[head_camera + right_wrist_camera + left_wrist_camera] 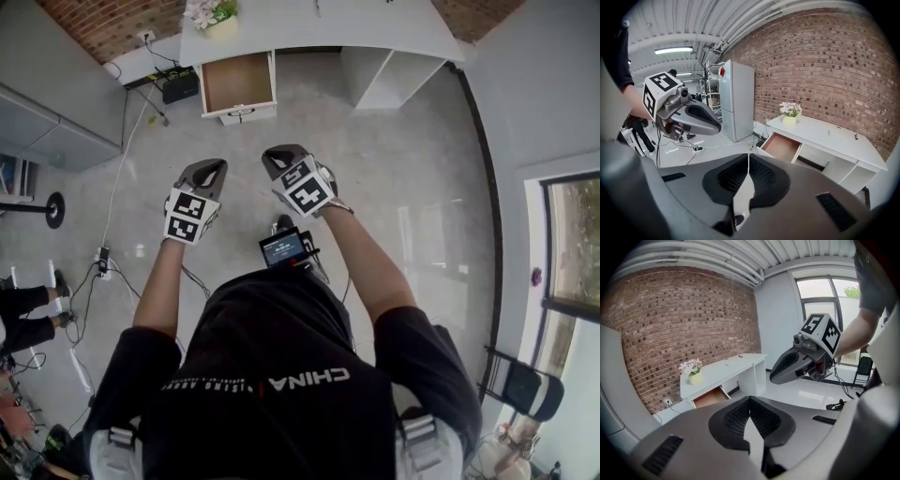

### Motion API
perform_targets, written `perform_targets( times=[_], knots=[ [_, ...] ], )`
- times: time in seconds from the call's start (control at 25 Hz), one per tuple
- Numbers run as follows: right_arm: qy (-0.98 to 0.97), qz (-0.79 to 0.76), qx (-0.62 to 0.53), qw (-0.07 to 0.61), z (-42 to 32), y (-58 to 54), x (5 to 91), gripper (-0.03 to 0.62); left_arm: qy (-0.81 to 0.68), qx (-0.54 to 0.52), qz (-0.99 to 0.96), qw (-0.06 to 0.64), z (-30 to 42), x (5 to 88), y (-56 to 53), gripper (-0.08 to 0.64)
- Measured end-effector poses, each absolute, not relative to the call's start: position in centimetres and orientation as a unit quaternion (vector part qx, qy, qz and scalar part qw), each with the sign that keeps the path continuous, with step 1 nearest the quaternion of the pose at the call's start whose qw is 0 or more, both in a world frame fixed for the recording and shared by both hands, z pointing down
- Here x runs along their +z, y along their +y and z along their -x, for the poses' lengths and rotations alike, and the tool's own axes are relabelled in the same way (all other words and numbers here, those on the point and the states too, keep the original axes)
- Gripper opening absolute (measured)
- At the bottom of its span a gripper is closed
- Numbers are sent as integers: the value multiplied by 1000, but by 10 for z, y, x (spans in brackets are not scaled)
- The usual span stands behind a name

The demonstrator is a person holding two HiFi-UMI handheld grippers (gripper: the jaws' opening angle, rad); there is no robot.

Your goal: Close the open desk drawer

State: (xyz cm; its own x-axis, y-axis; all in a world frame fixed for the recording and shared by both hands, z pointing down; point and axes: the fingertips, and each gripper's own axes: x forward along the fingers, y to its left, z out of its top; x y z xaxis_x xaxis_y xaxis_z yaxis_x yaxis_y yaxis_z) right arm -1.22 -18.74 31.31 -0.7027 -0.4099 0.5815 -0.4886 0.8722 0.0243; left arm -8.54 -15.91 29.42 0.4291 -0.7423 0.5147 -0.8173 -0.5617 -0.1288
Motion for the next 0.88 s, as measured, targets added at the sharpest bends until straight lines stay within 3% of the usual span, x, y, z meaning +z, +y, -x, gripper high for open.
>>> perform_targets(
  times=[0.4, 0.88],
  knots=[
    [-927, -214, 67, 300, 24, -299, 312, 17, -482, 271, -830, 73, 92, 288, -271, 12],
    [-920, -222, 64, 317, 71, -335, 314, 17, -455, 281, -843, 66, 132, 294, -314, 12]
  ],
)
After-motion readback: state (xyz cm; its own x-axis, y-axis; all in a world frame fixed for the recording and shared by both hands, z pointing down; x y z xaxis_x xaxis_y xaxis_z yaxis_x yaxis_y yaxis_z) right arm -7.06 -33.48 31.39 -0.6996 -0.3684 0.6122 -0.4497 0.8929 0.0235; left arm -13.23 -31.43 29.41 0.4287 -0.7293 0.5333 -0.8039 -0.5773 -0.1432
